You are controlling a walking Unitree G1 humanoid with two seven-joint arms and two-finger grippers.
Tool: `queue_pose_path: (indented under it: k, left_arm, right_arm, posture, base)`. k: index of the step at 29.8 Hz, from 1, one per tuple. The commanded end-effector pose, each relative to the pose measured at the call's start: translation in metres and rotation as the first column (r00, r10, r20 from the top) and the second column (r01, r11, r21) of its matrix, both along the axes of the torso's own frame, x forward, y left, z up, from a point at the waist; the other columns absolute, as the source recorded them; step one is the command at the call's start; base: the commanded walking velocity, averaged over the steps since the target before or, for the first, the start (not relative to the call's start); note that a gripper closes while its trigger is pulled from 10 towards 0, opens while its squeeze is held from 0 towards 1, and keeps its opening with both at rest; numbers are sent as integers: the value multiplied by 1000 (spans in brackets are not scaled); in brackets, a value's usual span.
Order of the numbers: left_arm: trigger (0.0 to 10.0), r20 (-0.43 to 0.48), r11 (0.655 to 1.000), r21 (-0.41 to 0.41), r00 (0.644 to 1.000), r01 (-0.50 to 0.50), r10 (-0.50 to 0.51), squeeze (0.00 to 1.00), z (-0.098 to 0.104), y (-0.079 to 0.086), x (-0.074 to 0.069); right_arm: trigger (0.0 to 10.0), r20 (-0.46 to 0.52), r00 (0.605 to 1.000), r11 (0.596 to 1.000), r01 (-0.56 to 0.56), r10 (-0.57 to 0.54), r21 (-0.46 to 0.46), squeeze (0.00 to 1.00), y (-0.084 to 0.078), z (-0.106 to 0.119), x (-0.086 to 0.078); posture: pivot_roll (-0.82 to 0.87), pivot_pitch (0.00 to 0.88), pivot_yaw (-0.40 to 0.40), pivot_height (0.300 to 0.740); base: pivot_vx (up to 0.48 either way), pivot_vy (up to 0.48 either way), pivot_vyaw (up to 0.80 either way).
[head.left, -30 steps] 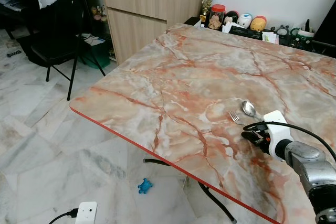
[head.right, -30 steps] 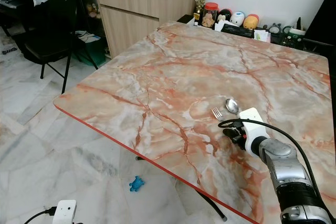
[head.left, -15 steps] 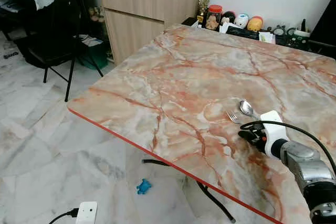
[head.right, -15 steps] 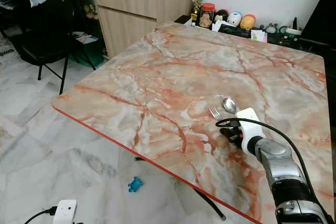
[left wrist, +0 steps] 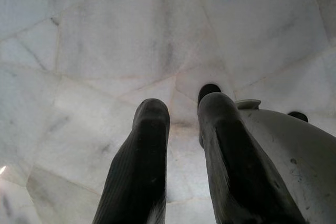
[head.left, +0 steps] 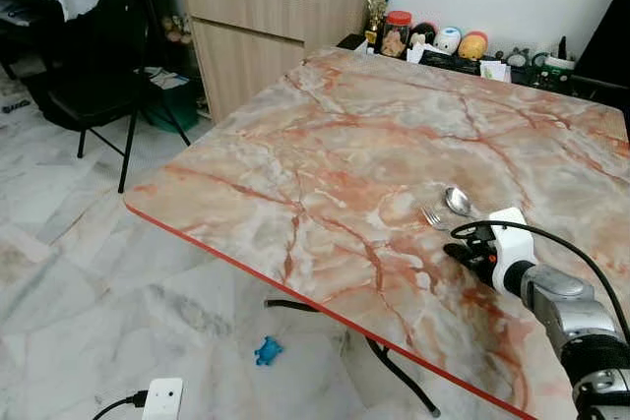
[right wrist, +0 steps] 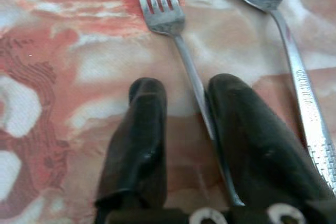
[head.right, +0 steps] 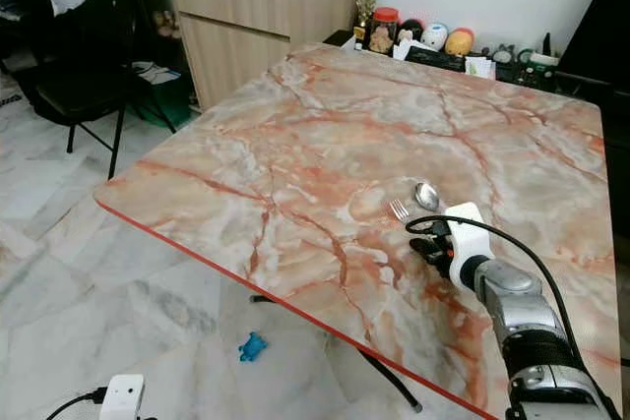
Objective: Setting the table
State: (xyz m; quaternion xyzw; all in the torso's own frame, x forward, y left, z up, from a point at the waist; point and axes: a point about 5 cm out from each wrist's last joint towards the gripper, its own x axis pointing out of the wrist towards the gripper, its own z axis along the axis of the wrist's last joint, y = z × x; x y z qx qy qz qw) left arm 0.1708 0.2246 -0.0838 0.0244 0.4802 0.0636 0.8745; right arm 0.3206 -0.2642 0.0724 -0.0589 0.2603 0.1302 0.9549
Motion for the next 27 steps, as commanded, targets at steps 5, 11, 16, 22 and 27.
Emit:
queue_pose_path:
  k: [5, 11, 16, 22, 27]
  left_arm:
    - [10000, -10, 1000, -12, 1000, -5, 5, 0, -2, 0, -3]
    - [10000, -13, 1000, -11, 1000, -2, 2, 0, -2, 0, -4]
    - [10000, -13, 1000, -11, 1000, -1, 1, 0, -2, 0, -3]
    - [10000, -12, 1000, -9, 1000, -1, 1, 0, -1, 0, -3]
    - [10000, -12, 1000, -5, 1000, -2, 2, 0, -1, 0, -3]
  right_arm:
    - [0, -49, 999, 1000, 20, -20, 2, 0, -2, -10, -5]
    - [0, -48, 999, 1000, 25, -25, -1, 0, -2, -12, -6]
    - [0, -53, 998, 1000, 22, -23, -19, 0, -2, -14, -6]
    - [0, -42, 999, 999, 23, -24, -24, 0, 0, -14, -5]
    - [0, -7, 1000, 1000, 21, -21, -20, 0, 5, -13, -3]
  posture:
    - [81, 0, -12, 740]
    - [81, 0, -10, 740]
    - [82, 0, -11, 740]
    - [82, 0, -12, 740]
    - [84, 0, -13, 740]
  base:
    - [0, 0, 0]
    - [0, 0, 0]
    - [0, 0, 0]
    - [0, 0, 0]
    - [0, 0, 0]
